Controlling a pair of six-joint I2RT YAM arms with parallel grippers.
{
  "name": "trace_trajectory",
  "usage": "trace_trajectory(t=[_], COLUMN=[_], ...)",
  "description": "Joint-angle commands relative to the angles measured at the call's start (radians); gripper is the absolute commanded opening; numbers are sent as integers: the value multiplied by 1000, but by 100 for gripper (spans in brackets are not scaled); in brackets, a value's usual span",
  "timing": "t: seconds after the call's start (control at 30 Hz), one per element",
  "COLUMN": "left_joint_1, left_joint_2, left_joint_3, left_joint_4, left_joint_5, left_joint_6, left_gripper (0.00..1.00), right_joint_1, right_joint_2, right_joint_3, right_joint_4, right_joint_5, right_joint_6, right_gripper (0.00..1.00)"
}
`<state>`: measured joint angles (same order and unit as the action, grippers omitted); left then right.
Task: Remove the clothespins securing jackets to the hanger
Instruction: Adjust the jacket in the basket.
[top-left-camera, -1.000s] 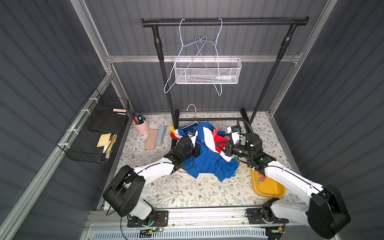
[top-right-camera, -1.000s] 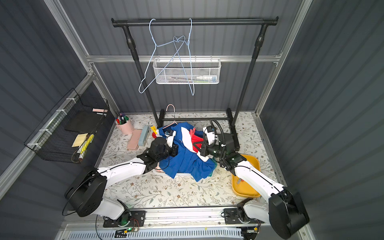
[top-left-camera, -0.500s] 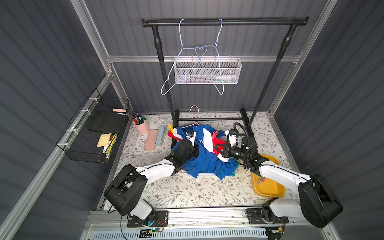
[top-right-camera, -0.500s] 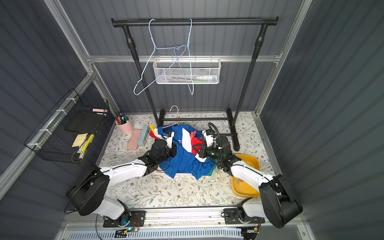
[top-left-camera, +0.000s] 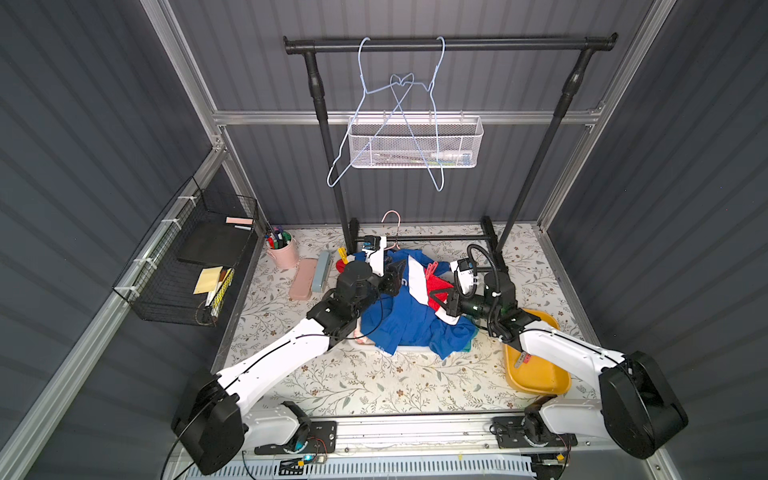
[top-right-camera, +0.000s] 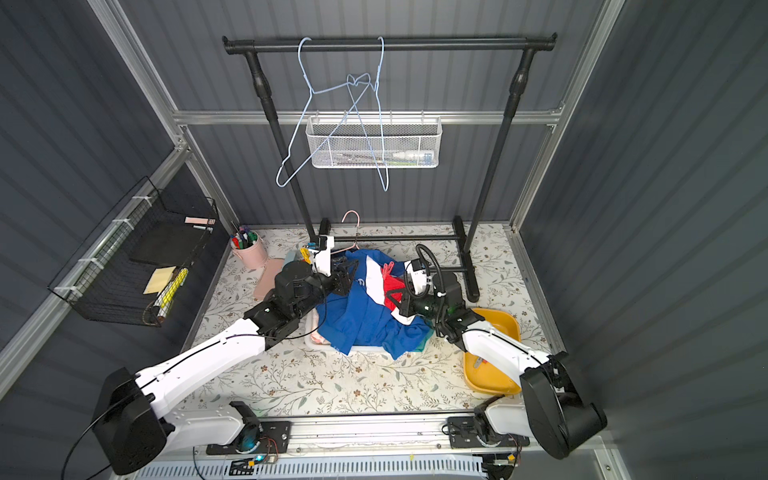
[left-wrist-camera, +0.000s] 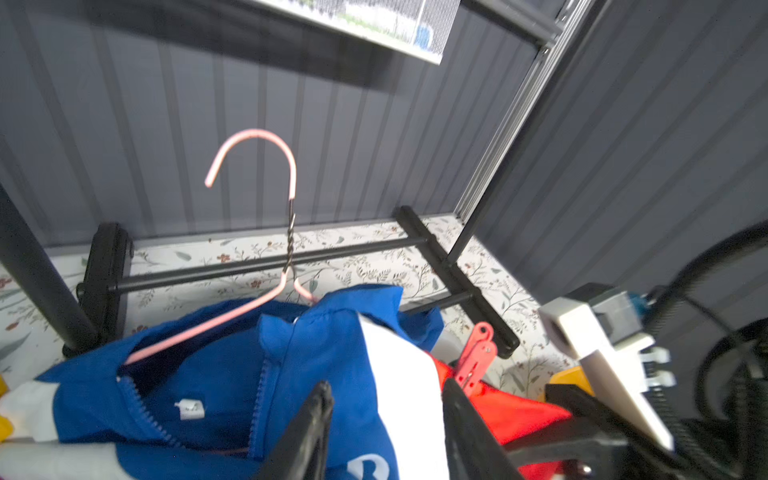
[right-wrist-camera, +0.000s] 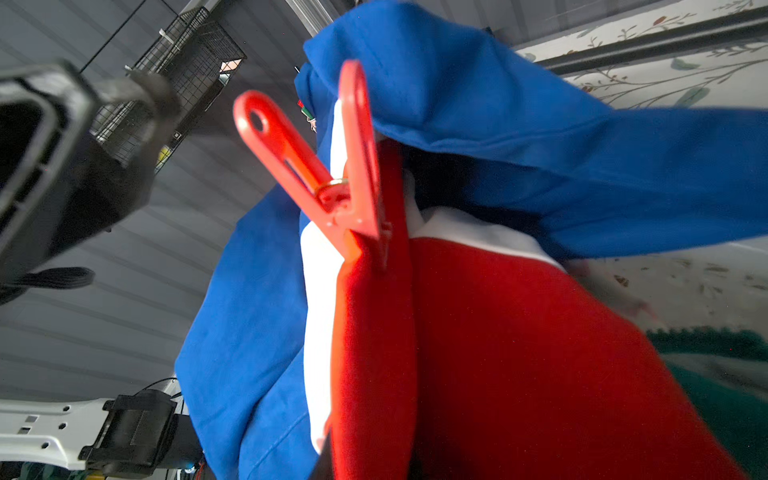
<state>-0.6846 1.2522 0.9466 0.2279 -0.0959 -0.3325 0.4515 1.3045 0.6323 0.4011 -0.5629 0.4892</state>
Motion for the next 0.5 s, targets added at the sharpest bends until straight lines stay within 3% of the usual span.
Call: trace_trajectory(t=[0.0,0.17,0.33,0.47], left_joint_1=[-5,-4,-11,-22], left_joint_2=[-41,-53,-95,-122], left_joint_3=[31,37,-48,-120], left_joint_4=[-60,-91,-96,-80], left_joint_5=[20,96,238,297], left_joint_6=[32,103,64,27], left_gripper=[45,27,5,0], right_joint_1=[0,-2,-4,-5], right_joint_2=[0,-12,-27,-24], right_joint_3=[1,3,12,17], right_joint_4=[-105,-113,-143,-147], right_joint_5=[-25,-29,-26,-27], right_joint_6=[-22,-25,-41,-46], right_gripper=[0,0,0,0])
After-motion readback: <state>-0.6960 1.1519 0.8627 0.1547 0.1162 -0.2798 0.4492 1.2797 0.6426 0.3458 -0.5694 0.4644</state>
